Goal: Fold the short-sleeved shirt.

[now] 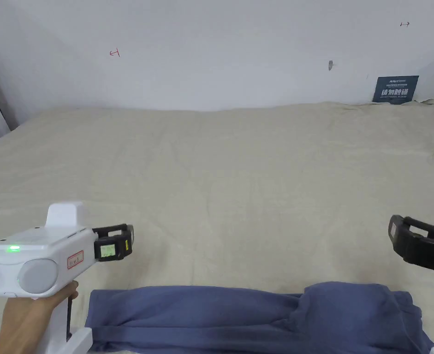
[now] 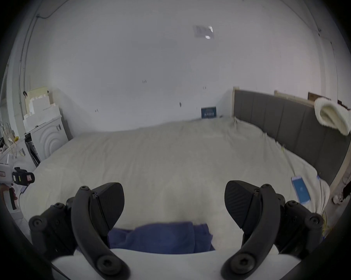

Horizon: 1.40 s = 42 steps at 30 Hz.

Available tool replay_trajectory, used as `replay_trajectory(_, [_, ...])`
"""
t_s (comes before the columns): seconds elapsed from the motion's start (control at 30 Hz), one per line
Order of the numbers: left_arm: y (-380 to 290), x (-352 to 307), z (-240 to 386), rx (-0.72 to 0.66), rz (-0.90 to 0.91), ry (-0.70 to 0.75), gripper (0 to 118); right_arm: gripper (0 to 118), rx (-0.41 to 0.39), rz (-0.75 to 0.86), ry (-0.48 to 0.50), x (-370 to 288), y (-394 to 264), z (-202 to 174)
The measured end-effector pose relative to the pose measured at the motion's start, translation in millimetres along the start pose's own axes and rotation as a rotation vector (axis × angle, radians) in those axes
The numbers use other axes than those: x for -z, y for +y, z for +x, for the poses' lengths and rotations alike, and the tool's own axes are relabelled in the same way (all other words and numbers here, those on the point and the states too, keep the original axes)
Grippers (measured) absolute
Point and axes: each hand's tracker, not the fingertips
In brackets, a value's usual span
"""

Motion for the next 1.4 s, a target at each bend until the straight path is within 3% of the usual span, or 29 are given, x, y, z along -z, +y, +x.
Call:
replay_trajectory(0.07, [2, -1, 6, 0.008, 0.071, -0.007, 93, 98, -0.011, 0.035, 0.001, -2, 4, -7])
replay_trajectory(0.1, [3, -3, 11, 0.016, 0.113, -0.012, 83, 91, -0.016, 0.052, 0.001, -1, 5, -9])
replay_trajectory(0.13, [3, -4, 15, 0.021, 0.143, -0.015, 73, 78, -0.022, 0.072, 0.001, -2, 6, -12])
replay_trajectory(0.27, [-3, -7, 34, 0.069, 0.251, 0.014, 11, 10, -0.034, 0.129, -0.012, -2, 4, -19])
replay_trajectory(0.33, [-6, -6, 39, 0.073, 0.258, 0.02, 0, 2, -0.038, 0.147, -0.019, -3, 2, -21])
replay_trajectory(0.8, [-11, -4, 35, 0.062, 0.258, -0.019, 0, 0, -0.12, 0.213, -0.067, 0, -6, -24])
replay_trajectory(1.2, [-17, 23, -75, -0.205, -0.304, -0.297, 0, 0, -0.149, 0.157, -0.05, 8, -6, -39])
replay_trajectory(1.4, [-54, 46, -122, -0.398, -0.44, -0.339, 0, 0, -0.146, 0.127, -0.034, 16, -7, -46])
